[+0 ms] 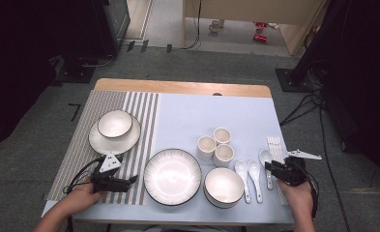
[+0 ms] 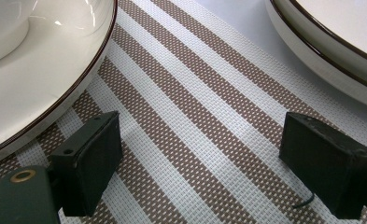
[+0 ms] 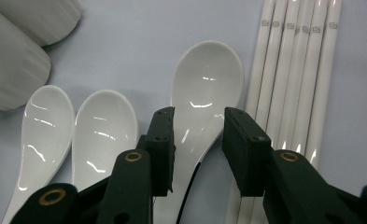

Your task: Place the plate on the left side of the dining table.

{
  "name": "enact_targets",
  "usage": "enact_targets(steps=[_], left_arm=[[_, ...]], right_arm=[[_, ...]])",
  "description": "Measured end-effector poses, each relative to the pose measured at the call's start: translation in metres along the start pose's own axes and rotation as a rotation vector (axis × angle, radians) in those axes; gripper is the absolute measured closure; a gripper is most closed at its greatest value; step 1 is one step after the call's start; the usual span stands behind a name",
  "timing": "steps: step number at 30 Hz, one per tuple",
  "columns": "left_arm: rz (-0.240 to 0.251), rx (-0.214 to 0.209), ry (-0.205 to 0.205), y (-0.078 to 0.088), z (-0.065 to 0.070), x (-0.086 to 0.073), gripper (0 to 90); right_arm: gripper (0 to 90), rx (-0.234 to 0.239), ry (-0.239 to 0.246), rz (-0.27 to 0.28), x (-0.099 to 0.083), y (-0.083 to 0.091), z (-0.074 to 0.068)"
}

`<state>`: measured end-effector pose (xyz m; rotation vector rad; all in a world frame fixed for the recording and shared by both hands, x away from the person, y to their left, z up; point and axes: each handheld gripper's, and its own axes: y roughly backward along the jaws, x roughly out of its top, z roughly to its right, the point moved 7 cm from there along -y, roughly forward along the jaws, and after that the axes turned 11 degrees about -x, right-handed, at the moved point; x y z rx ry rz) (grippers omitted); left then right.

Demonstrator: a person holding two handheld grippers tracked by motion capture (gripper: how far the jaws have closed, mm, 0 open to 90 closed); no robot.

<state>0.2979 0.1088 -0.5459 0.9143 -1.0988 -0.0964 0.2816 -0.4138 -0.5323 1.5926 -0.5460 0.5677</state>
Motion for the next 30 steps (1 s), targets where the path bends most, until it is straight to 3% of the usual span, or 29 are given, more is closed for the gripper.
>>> enact_targets(steps=[15, 20, 30], left_arm=[[0.0, 0.0, 0.0, 0.0, 0.0, 0.0, 13.0], [0.0, 0.0, 0.0, 0.0, 0.0, 0.0, 13.0], [0.0, 0.0, 0.0, 0.0, 0.0, 0.0, 13.0]], right_arm=[[64.8, 0.026, -0.021, -0.012, -0.004, 0.002, -0.002], [64.6, 0.02, 0.022, -0.042, -0.006, -0.002, -0.009], [71.5, 0.027, 0.039, -0.057, -0.006, -0.003, -0.016]])
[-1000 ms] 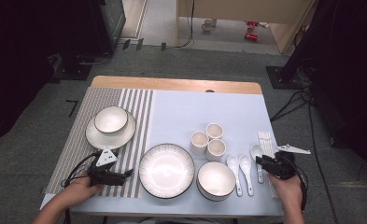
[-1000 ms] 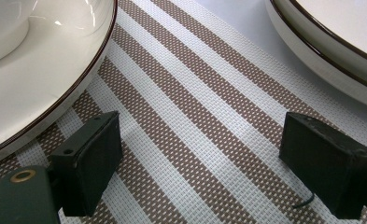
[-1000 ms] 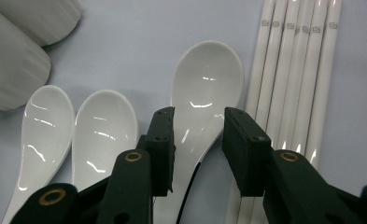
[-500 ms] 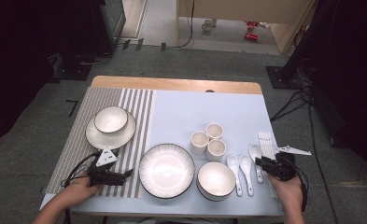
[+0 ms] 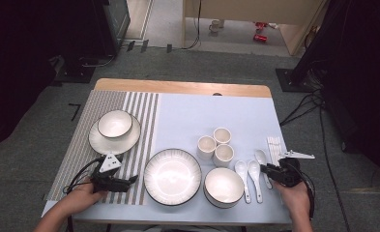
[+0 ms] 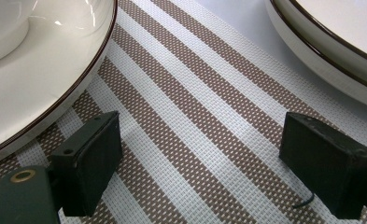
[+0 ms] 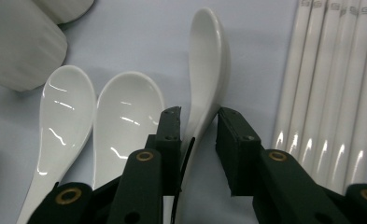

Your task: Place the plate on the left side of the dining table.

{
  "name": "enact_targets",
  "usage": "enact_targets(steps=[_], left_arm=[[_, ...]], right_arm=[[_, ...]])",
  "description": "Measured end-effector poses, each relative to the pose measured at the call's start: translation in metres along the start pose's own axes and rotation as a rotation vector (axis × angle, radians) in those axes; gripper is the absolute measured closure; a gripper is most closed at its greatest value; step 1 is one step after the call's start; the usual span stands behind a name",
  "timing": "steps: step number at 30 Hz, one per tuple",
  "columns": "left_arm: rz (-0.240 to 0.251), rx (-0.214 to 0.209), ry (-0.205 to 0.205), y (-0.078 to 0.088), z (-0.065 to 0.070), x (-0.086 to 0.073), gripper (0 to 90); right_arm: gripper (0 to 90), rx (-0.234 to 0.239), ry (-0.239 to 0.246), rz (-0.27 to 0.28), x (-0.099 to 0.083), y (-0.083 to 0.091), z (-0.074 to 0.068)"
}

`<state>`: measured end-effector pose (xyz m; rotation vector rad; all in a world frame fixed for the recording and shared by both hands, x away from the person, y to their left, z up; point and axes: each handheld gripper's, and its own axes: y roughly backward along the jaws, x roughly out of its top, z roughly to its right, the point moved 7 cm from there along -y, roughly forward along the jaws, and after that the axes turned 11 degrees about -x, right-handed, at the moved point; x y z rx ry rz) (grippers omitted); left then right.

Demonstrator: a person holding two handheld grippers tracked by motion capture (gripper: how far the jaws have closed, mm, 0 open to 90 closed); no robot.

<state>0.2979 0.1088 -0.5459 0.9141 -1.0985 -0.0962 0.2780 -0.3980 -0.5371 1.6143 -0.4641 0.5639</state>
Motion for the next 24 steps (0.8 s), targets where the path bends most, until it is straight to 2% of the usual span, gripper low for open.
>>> enact_targets(steps=[15, 24], left_arm=[[0.0, 0.0, 0.0, 0.0, 0.0, 0.0, 13.0], [-0.001, 0.0, 0.0, -0.0001, 0.0, 0.0001, 12.9]], right_arm=[[80.8, -0.041, -0.025, -0.034, 0.0028, -0.0012, -0.0011], [83.3, -0.042, -0.031, -0.036, 0.0043, -0.0025, -0.0005]])
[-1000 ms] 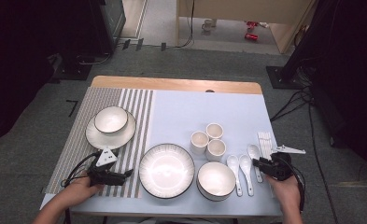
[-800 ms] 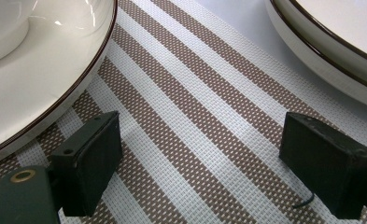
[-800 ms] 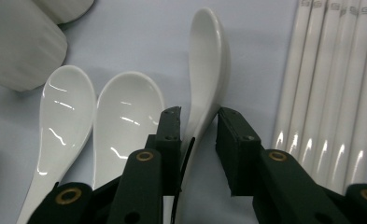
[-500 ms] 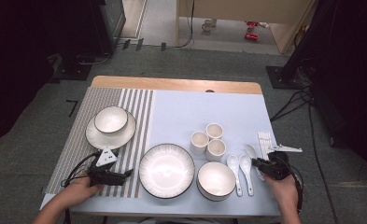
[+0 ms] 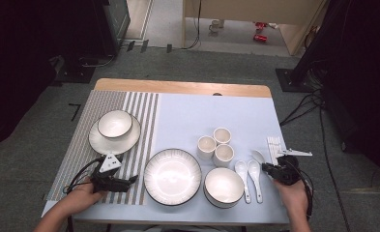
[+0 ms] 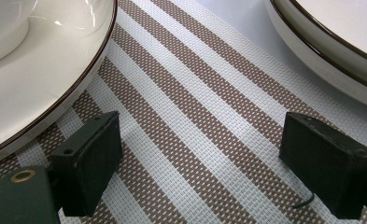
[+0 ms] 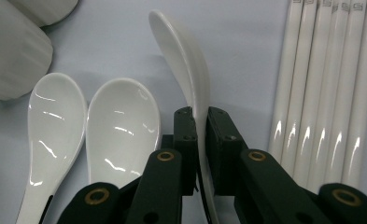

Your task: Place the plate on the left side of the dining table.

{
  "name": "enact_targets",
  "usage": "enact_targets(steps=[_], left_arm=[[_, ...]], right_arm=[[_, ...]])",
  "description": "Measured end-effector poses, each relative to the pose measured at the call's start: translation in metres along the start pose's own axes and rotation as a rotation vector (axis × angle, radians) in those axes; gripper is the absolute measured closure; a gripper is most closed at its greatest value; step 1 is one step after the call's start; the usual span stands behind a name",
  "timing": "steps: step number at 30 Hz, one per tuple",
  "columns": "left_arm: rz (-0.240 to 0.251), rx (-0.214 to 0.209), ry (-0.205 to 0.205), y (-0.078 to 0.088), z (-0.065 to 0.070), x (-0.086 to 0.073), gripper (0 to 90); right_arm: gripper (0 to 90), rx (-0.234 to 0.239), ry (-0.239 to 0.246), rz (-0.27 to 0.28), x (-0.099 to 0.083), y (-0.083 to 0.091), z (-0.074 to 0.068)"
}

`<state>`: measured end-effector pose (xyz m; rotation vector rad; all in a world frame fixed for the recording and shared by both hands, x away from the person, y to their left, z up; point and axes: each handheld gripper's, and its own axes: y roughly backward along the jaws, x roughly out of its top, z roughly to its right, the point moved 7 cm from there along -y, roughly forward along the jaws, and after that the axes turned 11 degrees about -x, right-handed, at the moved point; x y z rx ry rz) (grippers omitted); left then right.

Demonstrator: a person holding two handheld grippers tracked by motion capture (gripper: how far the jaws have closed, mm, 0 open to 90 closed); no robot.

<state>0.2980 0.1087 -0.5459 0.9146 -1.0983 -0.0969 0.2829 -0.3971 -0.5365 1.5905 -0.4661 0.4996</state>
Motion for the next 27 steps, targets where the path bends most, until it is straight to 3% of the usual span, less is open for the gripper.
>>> enact_targets(steps=[11, 27], left_arm=[[-0.001, 0.0, 0.0, 0.0001, 0.0, 0.0001, 12.9], [0.003, -0.012, 0.003, 0.0012, -0.0012, 0.0003, 13.8]], right_arm=[[83.8, 0.01, -0.001, -0.011, 0.002, -0.0003, -0.0009], [83.9, 0.01, -0.019, 0.018, 0.0081, 0.0031, 0.0048]])
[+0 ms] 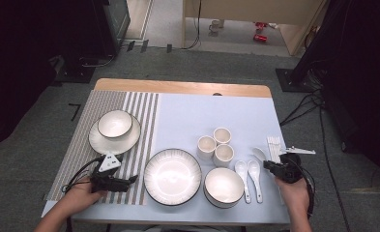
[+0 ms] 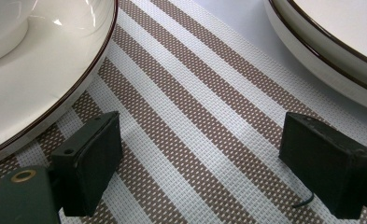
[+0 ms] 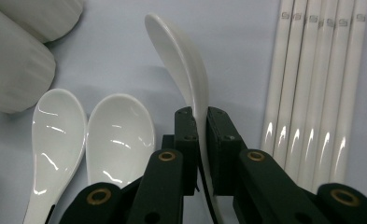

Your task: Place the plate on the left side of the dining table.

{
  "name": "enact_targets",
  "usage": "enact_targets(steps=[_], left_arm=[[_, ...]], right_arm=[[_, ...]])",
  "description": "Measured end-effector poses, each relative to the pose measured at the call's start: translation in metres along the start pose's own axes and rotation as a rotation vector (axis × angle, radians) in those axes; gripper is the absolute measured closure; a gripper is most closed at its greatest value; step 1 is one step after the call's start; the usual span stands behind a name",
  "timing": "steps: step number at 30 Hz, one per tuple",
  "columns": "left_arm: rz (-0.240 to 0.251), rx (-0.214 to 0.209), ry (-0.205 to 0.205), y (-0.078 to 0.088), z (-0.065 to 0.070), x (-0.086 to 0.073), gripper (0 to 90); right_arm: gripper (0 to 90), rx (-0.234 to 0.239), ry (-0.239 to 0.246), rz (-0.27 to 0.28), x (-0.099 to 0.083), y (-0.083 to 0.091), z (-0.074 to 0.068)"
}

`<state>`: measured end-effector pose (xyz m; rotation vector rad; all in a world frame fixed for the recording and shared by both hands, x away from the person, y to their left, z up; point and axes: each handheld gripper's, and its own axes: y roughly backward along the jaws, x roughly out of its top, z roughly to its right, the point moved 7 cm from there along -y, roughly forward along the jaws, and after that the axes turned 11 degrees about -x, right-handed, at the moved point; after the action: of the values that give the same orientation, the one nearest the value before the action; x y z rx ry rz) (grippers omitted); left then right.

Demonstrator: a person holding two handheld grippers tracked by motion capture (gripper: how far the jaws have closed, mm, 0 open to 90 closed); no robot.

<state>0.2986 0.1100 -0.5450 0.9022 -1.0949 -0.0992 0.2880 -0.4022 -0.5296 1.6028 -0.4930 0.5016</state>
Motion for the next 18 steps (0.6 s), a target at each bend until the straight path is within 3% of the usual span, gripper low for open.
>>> enact_targets(steps=[6, 11, 18], left_arm=[[-0.014, -0.014, -0.029, 0.001, -0.001, -0.001, 14.6], [-0.023, -0.022, -0.019, 0.002, -0.002, 0.0, 15.8], [-0.053, -0.01, 0.028, 0.007, -0.006, 0.003, 23.4]], right_arm=[[83.9, 0.012, 0.009, 0.011, 0.007, -0.001, -0.001], [84.0, 0.022, 0.028, 0.014, 0.013, -0.002, -0.003], [83.9, 0.053, 0.055, 0.022, 0.021, -0.004, -0.005]])
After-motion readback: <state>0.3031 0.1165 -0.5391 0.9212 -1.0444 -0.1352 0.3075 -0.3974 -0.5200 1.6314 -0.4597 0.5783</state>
